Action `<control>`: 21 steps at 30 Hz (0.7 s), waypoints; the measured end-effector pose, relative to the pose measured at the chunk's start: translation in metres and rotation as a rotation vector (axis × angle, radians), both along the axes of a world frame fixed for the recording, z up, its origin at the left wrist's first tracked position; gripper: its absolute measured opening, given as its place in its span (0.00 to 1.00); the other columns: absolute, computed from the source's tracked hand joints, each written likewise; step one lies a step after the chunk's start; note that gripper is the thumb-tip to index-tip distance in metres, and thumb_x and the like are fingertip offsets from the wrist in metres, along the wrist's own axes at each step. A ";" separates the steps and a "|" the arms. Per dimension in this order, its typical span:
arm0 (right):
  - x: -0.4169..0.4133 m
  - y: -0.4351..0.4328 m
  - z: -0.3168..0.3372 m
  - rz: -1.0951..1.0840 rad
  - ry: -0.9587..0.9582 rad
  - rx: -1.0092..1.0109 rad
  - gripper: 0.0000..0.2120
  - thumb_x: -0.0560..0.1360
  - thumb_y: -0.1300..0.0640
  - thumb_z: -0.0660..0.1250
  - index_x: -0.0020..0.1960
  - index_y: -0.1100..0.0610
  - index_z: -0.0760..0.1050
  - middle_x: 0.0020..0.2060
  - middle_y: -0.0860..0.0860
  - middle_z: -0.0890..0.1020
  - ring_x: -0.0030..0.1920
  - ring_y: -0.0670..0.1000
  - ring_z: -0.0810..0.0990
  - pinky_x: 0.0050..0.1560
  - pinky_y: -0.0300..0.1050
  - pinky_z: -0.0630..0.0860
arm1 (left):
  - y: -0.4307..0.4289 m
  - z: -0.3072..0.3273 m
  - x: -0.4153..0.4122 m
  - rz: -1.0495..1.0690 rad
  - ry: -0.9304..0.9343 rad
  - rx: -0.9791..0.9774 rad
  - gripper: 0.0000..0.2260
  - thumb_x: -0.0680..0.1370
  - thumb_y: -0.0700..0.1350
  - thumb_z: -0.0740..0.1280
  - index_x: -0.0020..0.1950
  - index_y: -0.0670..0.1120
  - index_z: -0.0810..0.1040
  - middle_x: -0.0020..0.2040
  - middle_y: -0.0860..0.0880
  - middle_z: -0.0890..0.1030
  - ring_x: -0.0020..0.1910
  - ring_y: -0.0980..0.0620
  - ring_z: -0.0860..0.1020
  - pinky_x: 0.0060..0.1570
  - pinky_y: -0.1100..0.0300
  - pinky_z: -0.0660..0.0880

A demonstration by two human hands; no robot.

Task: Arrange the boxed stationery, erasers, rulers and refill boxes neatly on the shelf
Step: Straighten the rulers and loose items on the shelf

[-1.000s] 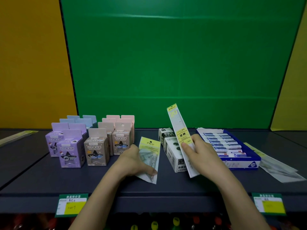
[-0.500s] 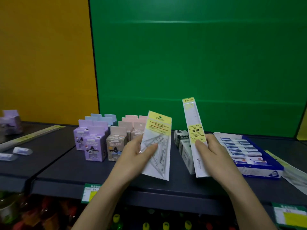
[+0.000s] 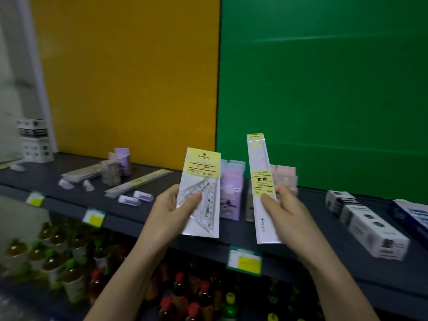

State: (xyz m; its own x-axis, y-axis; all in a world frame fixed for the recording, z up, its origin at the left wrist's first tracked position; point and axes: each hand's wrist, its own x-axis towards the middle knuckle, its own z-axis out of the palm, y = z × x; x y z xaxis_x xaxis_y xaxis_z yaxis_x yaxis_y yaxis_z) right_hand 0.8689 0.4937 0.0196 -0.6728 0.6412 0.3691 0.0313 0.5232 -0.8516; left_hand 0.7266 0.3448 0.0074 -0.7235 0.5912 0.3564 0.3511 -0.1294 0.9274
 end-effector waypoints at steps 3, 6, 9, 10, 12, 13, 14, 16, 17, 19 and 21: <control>-0.036 -0.038 -0.004 0.044 -0.010 -0.034 0.08 0.78 0.51 0.58 0.54 0.51 0.71 0.46 0.46 0.82 0.44 0.48 0.81 0.44 0.45 0.75 | -0.046 -0.003 -0.027 0.033 -0.041 -0.029 0.08 0.76 0.45 0.65 0.52 0.45 0.79 0.45 0.44 0.86 0.42 0.47 0.84 0.43 0.53 0.79; -0.071 -0.076 -0.008 0.085 0.000 -0.056 0.07 0.78 0.51 0.58 0.54 0.50 0.71 0.47 0.46 0.82 0.45 0.48 0.81 0.43 0.45 0.75 | -0.092 -0.007 -0.055 0.067 -0.040 -0.069 0.07 0.76 0.46 0.65 0.50 0.47 0.80 0.44 0.44 0.86 0.41 0.45 0.84 0.42 0.51 0.79; -0.104 -0.112 -0.013 0.118 0.001 -0.079 0.07 0.77 0.52 0.59 0.53 0.51 0.71 0.46 0.47 0.83 0.46 0.48 0.82 0.48 0.48 0.76 | -0.135 -0.013 -0.087 0.123 -0.040 -0.089 0.05 0.76 0.46 0.65 0.48 0.49 0.80 0.43 0.44 0.86 0.41 0.45 0.84 0.45 0.47 0.78; -0.115 -0.122 -0.015 0.129 -0.002 -0.087 0.07 0.77 0.51 0.59 0.54 0.51 0.71 0.47 0.47 0.83 0.47 0.48 0.82 0.50 0.49 0.77 | -0.147 -0.015 -0.098 0.144 -0.043 -0.094 0.06 0.76 0.46 0.65 0.49 0.48 0.80 0.43 0.44 0.86 0.40 0.45 0.84 0.45 0.46 0.78; -0.135 -0.139 -0.016 0.146 -0.012 -0.100 0.08 0.77 0.51 0.60 0.55 0.51 0.71 0.47 0.47 0.83 0.46 0.46 0.82 0.51 0.49 0.78 | -0.169 -0.016 -0.120 0.170 -0.072 -0.094 0.06 0.76 0.46 0.65 0.51 0.47 0.79 0.43 0.43 0.85 0.39 0.45 0.83 0.45 0.46 0.78; -0.144 -0.145 -0.016 0.150 -0.017 -0.102 0.09 0.77 0.51 0.60 0.56 0.51 0.71 0.46 0.46 0.83 0.46 0.46 0.83 0.50 0.48 0.78 | -0.179 -0.017 -0.131 0.180 -0.083 -0.097 0.06 0.76 0.45 0.64 0.51 0.47 0.79 0.42 0.43 0.85 0.39 0.45 0.83 0.44 0.46 0.78; -0.153 -0.151 -0.016 0.155 -0.026 -0.101 0.09 0.77 0.51 0.60 0.55 0.51 0.71 0.45 0.46 0.83 0.45 0.45 0.83 0.49 0.47 0.78 | -0.187 -0.017 -0.141 0.196 -0.085 -0.109 0.06 0.77 0.45 0.64 0.50 0.47 0.79 0.41 0.44 0.85 0.38 0.45 0.83 0.43 0.47 0.78; -0.171 -0.159 -0.016 0.161 -0.043 -0.090 0.08 0.77 0.50 0.61 0.55 0.50 0.72 0.44 0.46 0.84 0.44 0.45 0.83 0.49 0.48 0.78 | -0.202 -0.019 -0.160 0.237 -0.093 -0.127 0.06 0.78 0.43 0.62 0.48 0.47 0.79 0.40 0.43 0.85 0.36 0.46 0.82 0.39 0.51 0.77; -0.180 -0.162 -0.016 0.161 -0.048 -0.085 0.08 0.77 0.50 0.61 0.54 0.50 0.72 0.44 0.47 0.84 0.44 0.45 0.83 0.49 0.49 0.79 | -0.207 -0.020 -0.170 0.254 -0.099 -0.138 0.07 0.78 0.42 0.61 0.47 0.46 0.78 0.40 0.41 0.84 0.35 0.46 0.81 0.36 0.53 0.76; -0.198 -0.166 -0.017 0.160 -0.061 -0.087 0.07 0.76 0.50 0.62 0.53 0.49 0.72 0.44 0.47 0.85 0.44 0.45 0.83 0.50 0.51 0.79 | -0.216 -0.021 -0.189 0.269 -0.106 -0.160 0.08 0.78 0.42 0.59 0.48 0.45 0.78 0.43 0.37 0.83 0.36 0.44 0.80 0.35 0.54 0.74; -0.217 -0.168 -0.018 0.159 -0.079 -0.089 0.07 0.76 0.50 0.62 0.53 0.49 0.72 0.45 0.48 0.85 0.45 0.46 0.84 0.51 0.53 0.79 | -0.223 -0.022 -0.210 0.274 -0.105 -0.164 0.08 0.78 0.43 0.59 0.50 0.45 0.77 0.45 0.36 0.83 0.39 0.40 0.81 0.38 0.52 0.75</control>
